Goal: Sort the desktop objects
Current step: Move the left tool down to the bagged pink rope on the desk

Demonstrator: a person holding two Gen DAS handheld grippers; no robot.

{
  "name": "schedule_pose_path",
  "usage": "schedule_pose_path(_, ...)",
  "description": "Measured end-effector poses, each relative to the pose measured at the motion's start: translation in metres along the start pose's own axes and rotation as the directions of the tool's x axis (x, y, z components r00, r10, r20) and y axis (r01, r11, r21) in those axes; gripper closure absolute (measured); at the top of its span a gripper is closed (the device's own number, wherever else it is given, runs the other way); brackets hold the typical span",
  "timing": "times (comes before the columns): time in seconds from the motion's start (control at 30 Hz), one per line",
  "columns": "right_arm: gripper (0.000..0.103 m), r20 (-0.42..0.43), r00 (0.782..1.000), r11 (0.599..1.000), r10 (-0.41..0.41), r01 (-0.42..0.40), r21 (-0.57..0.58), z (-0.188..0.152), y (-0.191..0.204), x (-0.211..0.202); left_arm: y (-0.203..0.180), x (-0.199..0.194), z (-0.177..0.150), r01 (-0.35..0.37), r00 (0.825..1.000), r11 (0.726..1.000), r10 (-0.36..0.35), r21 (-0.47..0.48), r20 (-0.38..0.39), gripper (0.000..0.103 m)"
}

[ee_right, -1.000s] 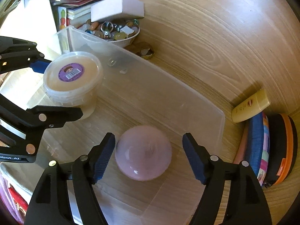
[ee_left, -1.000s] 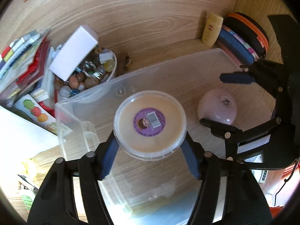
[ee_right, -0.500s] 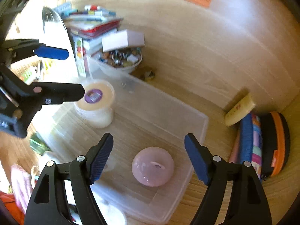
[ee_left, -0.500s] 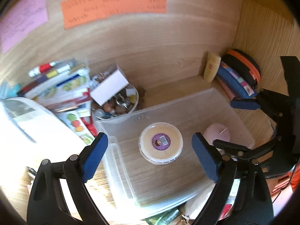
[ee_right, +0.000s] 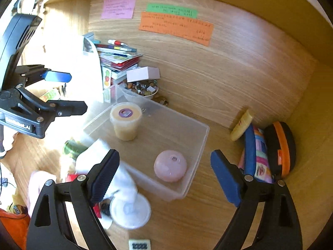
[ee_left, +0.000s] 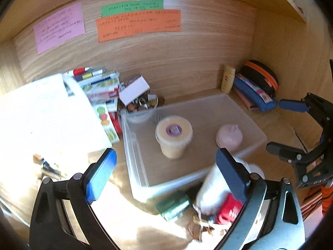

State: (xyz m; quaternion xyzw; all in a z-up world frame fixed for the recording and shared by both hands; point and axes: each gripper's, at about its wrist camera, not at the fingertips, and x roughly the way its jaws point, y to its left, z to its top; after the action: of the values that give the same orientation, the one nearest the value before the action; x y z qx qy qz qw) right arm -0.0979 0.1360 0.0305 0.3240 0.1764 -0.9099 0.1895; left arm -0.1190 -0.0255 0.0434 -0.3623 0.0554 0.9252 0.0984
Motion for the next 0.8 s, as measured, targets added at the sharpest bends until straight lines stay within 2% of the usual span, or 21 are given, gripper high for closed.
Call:
schedule_pose_path(0.3, 0.014, 0.003, 1.0, 0.999, -0.03, 0.03, -0.021, -0.05, 0.014, -0.013, -0.029, -0.01, -0.062, 0.007, 0.999, 0.999, -0.008, -0.034, -0.049, 0.005)
schedule_pose_path(0.43, 0.014, -0.006, 1.0, 1.0, -0.011, 0.011, 0.009, -0.07, 0.016, -0.014, -0.041, -0.014, -0.087, -0.015, 0.999, 0.997, 0.012, -0.079, -0.046, 0.005)
schedule_pose_path(0.63, 0.014, -0.048, 0.999, 0.997, 0.014, -0.01, 0.078, -0.096, 0.017, -0.005, -0.06, -0.017, -0.124, -0.065, 0.995, 0.991, 0.055, -0.121, -0.081, 0.005)
schedule_pose_path(0.8, 0.014, -0.046, 0.998, 0.991, 0.043, -0.037, 0.125, -0.109, 0.013, -0.006, -0.071, -0.019, -0.152, -0.146, 0.983, 0.988, 0.139, -0.053, -0.118, 0.005)
